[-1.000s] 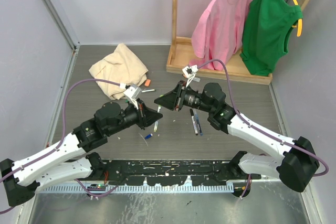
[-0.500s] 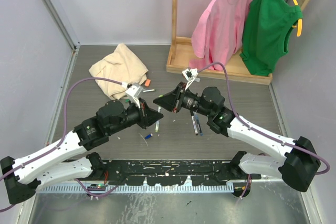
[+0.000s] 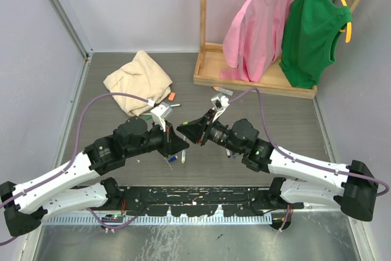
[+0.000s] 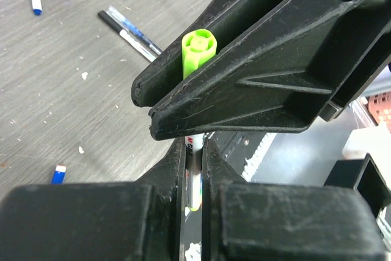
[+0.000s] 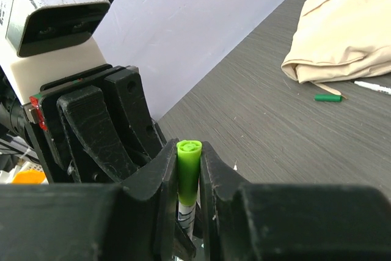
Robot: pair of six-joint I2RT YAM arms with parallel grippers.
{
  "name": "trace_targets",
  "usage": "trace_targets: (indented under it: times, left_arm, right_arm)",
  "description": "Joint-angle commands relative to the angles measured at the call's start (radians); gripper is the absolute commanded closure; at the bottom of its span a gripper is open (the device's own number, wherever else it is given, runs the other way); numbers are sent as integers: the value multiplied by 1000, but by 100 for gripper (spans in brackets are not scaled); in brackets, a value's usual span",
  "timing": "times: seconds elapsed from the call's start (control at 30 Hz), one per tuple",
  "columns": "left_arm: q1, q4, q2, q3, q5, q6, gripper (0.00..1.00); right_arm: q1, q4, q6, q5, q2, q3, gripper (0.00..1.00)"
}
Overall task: Insert the pens into the pen caps
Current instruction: Press the pen cap onto the pen.
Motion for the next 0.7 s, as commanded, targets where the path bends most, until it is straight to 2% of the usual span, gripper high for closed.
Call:
trace_targets:
  times: [0.0, 0.47, 0.67]
  left_arm:
    - [22, 256, -32, 130, -88, 23, 100]
    - [23, 294, -5, 218, -120, 36, 100]
    - [23, 308, -6, 240, -127, 43, 100]
  right_arm:
    - [91, -193, 6, -35, -19, -96, 100]
    - [352, -150, 108, 241, 8, -209, 100]
    - [370, -163, 113, 279, 16, -208, 100]
